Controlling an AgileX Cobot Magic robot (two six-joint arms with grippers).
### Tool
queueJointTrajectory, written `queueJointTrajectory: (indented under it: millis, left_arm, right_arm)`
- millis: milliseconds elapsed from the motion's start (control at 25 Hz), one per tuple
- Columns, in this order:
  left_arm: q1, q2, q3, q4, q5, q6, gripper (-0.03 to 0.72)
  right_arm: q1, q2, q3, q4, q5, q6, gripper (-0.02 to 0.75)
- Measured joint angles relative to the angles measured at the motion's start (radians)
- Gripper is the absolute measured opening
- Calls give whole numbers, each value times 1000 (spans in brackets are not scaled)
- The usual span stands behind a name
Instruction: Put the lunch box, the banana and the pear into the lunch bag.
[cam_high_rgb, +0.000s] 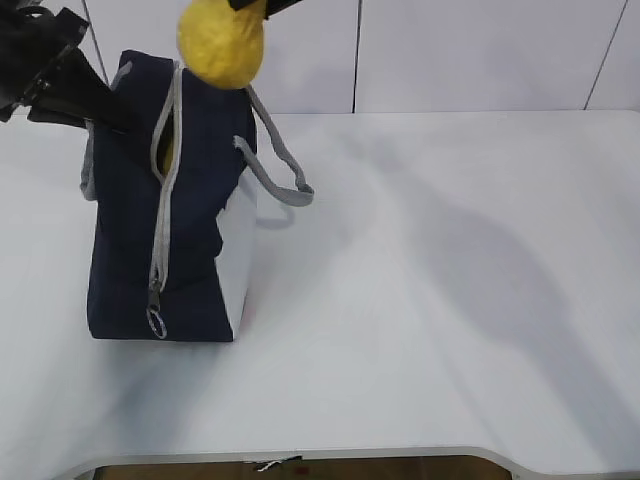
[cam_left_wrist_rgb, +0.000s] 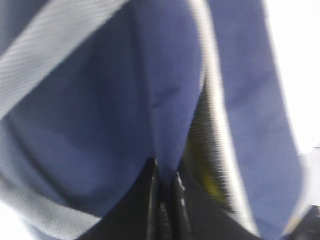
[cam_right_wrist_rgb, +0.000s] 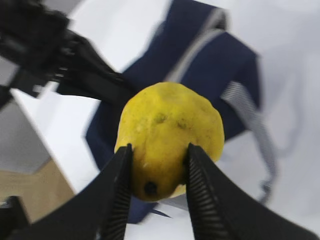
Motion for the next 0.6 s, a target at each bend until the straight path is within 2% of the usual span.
queueJointTrajectory:
  millis: [200, 320, 480, 600]
  left_arm:
    - [0, 0, 0, -113, 38, 35, 11]
    - [0, 0, 0, -128, 44, 41, 11]
    - [8, 0, 0, -111, 40, 41, 11]
    - [10, 0, 0, -140, 43, 43, 11]
  right_arm:
    - [0, 72, -2, 157, 0, -37, 281]
    - [0, 121, -2, 207, 0, -63, 281]
    - [0, 155, -4, 213, -3, -86, 281]
    - [0, 190, -7, 148, -3, -88, 281]
